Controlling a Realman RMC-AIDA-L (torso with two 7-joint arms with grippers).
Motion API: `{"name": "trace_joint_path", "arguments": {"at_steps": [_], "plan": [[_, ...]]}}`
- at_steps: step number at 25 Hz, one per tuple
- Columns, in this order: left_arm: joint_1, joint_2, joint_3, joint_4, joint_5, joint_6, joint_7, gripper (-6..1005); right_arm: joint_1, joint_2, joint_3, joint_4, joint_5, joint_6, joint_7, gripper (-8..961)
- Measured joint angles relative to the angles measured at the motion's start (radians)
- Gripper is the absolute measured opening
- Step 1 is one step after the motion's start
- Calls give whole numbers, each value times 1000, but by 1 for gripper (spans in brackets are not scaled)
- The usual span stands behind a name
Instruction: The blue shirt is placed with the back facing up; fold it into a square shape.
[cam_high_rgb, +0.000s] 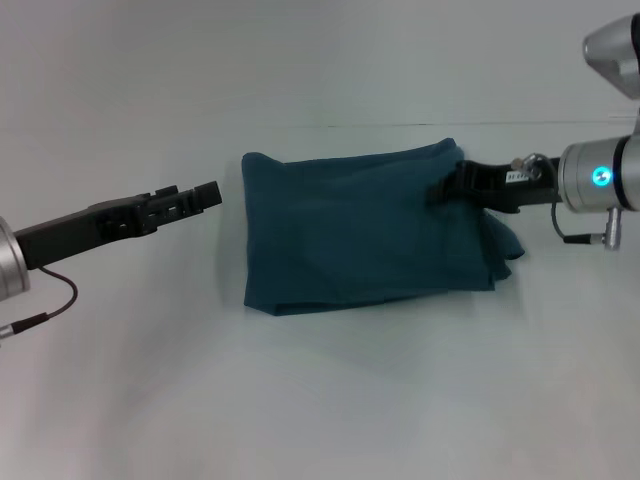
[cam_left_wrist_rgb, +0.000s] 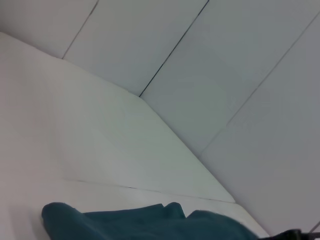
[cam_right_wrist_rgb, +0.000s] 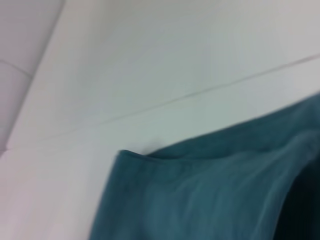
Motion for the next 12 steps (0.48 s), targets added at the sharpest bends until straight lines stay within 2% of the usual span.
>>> {"name": "trace_joint_path", "arguments": {"at_steps": [6, 12], "plan": [[0, 1, -5, 0, -1, 0, -1, 937, 20, -11, -7, -70, -9, -65, 24, 73], [0, 4, -6, 0, -16, 0, -1, 937, 52, -39, -21, -76, -10, -77, 26, 73]]}}
